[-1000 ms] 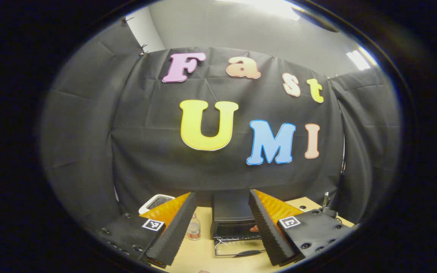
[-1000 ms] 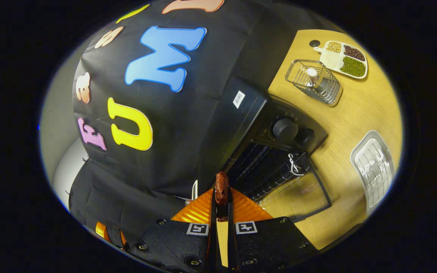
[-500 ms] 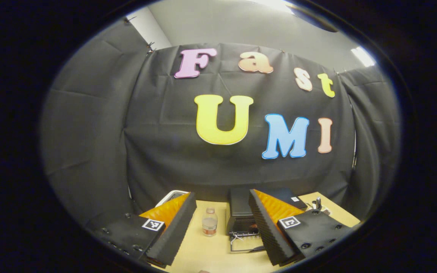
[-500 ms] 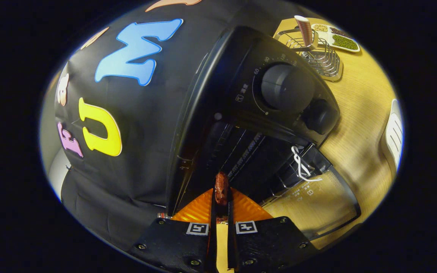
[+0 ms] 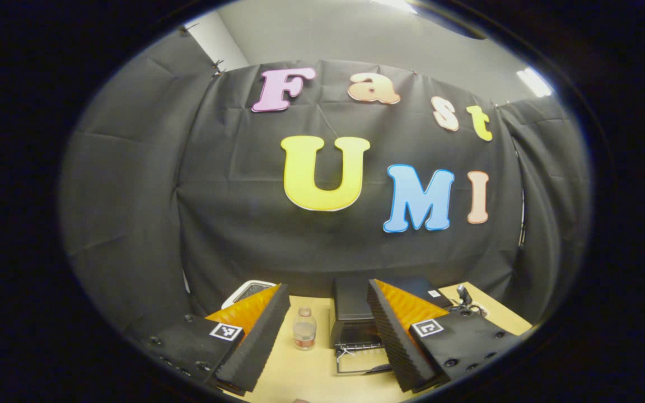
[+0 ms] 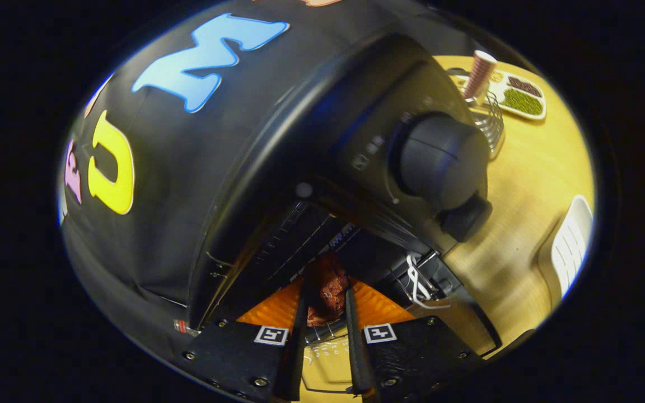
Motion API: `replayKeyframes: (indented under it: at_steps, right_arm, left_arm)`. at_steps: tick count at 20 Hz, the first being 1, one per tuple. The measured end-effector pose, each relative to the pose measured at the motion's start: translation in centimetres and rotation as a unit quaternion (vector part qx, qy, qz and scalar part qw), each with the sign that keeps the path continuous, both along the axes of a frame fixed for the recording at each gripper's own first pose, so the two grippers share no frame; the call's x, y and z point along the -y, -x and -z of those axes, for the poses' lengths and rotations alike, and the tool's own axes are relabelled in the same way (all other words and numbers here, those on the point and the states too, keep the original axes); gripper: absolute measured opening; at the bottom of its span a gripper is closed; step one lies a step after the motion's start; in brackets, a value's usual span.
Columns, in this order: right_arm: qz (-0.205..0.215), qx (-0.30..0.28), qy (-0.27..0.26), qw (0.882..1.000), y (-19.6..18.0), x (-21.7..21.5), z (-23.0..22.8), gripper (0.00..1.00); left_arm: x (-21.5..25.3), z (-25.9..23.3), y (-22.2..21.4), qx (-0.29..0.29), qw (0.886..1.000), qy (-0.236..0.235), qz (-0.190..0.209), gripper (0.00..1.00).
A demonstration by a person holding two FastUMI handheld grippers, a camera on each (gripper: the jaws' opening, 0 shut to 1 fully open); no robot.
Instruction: Open the electric oven with the left hand, put the food in, and close the electric oven.
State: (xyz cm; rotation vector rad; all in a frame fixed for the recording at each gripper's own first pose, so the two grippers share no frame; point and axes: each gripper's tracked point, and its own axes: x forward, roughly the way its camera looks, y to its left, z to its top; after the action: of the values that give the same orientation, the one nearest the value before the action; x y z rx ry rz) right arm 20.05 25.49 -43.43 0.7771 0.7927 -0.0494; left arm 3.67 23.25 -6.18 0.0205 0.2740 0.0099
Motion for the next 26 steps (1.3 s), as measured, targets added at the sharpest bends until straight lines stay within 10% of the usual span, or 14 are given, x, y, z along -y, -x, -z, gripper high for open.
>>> replayKeyframes:
  at_steps: [3, 5, 7, 13, 26]
  right_arm:
    - [-0.034, 0.002, 0.065, 0.997, 0.4, 0.8, -0.5, 0.4]
    - [-0.057, 0.011, 0.109, 0.992, 0.7, 1.1, -0.9, 0.61]
    - [-0.076, 0.03, 0.134, 0.988, 1.3, 1.5, -2.5, 0.51]
    - [-0.139, 0.091, 0.2, 0.966, 5.2, 4.4, -8.0, 0.61]
    - [-0.094, 0.271, 0.31, 0.906, 12.9, 15.1, -30.1, 0.61]
  left_arm:
    - [0.8, 0.1, -0.2, 0.0, 1.0, 0.009, 0.004, 0.94]
    - [1.1, 0.3, -0.3, 0.0, 1.0, 0.008, 0.006, 0.99]
    - [1.6, 0.4, -0.5, 0.002, 1.0, 0.01, 0.011, 0.99]
    - [4.6, 0.4, -1.5, 0.013, 0.999, 0.02, 0.03, 0.99]
    - [15.3, -0.4, -0.8, 0.048, 0.996, 0.009, 0.073, 0.99]
